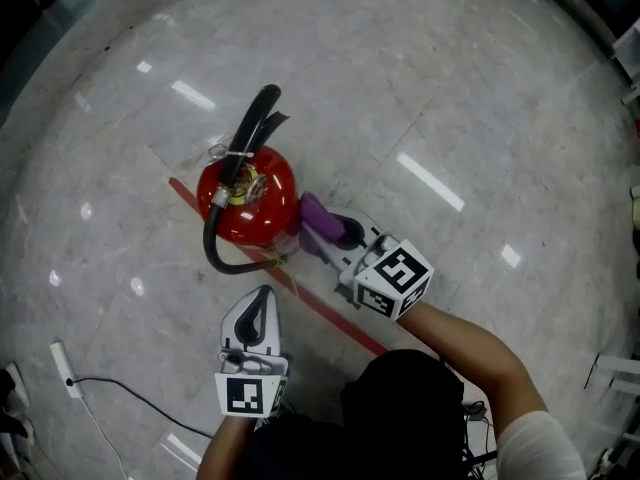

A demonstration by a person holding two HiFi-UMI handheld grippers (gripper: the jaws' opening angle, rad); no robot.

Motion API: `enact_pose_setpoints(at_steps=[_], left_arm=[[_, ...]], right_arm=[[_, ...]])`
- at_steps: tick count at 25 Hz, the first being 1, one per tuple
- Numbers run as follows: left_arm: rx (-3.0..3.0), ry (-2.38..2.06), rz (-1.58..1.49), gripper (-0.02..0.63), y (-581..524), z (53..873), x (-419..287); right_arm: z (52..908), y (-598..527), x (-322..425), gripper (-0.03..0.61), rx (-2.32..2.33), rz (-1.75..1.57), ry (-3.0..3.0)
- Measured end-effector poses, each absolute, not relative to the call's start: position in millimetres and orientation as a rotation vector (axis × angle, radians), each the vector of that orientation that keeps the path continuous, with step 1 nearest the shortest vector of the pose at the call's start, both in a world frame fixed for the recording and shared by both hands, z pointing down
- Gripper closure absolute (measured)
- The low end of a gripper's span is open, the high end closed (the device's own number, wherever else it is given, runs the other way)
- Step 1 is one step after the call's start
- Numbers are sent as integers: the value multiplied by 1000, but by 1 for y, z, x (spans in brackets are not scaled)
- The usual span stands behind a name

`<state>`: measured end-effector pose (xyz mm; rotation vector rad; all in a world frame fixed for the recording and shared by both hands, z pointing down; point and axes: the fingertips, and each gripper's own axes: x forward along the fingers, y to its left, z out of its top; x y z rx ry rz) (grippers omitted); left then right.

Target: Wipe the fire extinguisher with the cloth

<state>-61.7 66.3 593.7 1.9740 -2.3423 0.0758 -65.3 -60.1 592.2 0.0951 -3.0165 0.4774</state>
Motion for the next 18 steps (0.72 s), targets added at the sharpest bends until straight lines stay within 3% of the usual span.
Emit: enact_pose_setpoints(at_steps=[18], left_arm=[[1812,-2372,83,611,69,589,-86]], right_arm=[[472,-38,-38,522,-195,332,-3214]])
